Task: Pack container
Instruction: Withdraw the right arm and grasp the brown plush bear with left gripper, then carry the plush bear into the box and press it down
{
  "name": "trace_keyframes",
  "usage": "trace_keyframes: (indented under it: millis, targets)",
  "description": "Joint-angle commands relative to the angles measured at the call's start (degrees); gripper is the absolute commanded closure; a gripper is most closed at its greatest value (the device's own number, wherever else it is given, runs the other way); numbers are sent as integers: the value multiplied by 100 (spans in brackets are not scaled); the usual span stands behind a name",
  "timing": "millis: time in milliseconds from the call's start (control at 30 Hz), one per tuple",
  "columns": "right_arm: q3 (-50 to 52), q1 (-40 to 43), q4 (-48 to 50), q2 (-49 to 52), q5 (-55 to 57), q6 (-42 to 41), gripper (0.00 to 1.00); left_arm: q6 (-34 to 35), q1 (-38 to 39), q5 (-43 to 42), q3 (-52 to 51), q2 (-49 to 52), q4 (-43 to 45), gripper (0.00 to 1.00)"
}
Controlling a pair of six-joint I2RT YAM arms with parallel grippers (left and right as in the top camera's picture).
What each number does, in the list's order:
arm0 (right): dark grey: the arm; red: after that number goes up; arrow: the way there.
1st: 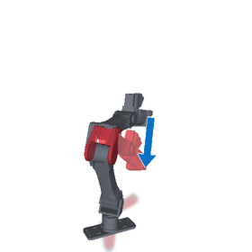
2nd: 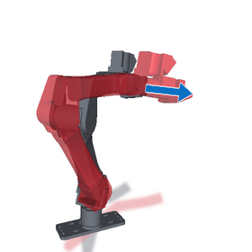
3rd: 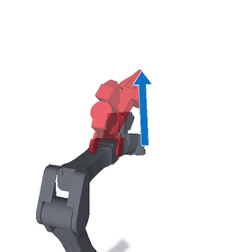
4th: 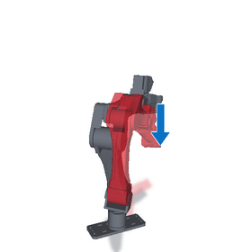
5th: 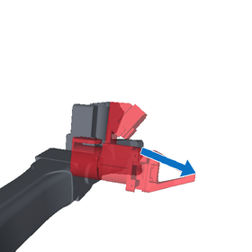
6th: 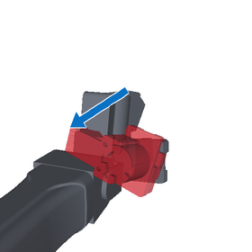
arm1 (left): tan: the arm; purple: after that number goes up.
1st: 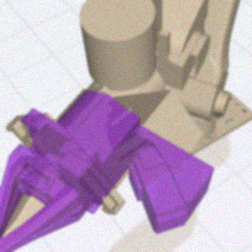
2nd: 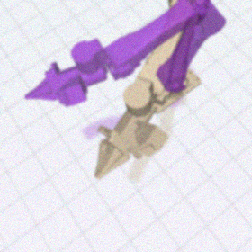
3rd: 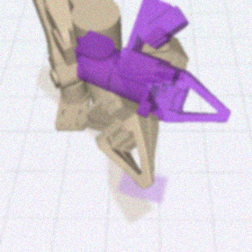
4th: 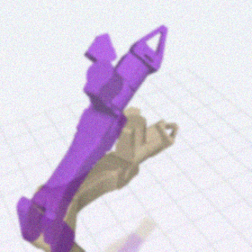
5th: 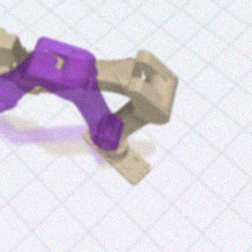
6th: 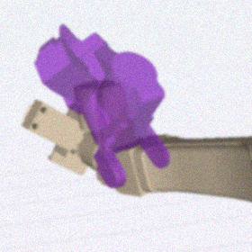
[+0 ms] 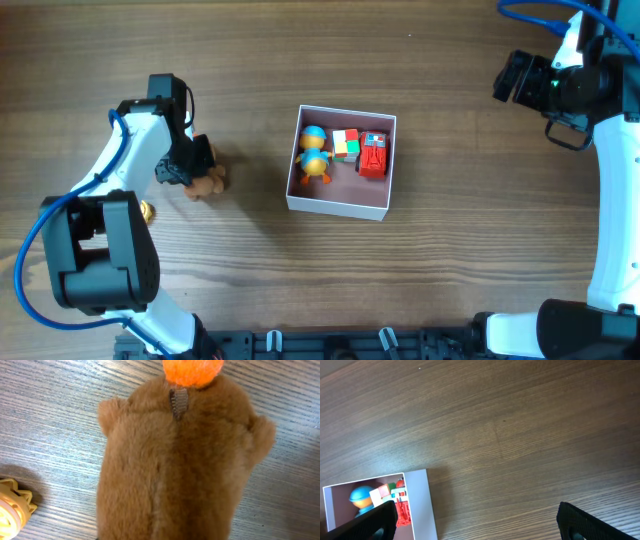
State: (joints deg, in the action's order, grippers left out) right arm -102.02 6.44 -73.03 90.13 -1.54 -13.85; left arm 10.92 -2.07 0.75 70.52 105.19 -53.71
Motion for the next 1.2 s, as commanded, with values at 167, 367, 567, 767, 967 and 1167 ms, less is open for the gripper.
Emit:
trace_keyframes:
  millis: [167, 367, 567, 767, 967, 1167]
  targets:
    - [48, -4, 33, 55, -114, 22, 0, -9, 133, -4, 420, -446, -238, 96]
    - [48, -4, 31, 164, -114, 33, 0, -1873, 1681, -24, 879, -1943, 258, 96]
    - [48, -4, 28, 308, -114, 31, 0, -4822, 3532, -173, 876, -1954, 466, 96]
    - [48, -4, 31, 310, -114, 33, 0, -5617, 4144, -476, 846, -761, 404, 96]
    - [48, -4, 31, 313, -111, 33, 0, -5589, 4144, -474, 846, 70, 223, 94]
    - [48, -4, 33, 310, -114, 33, 0, -5549, 4151, -479, 846, 278, 225, 10]
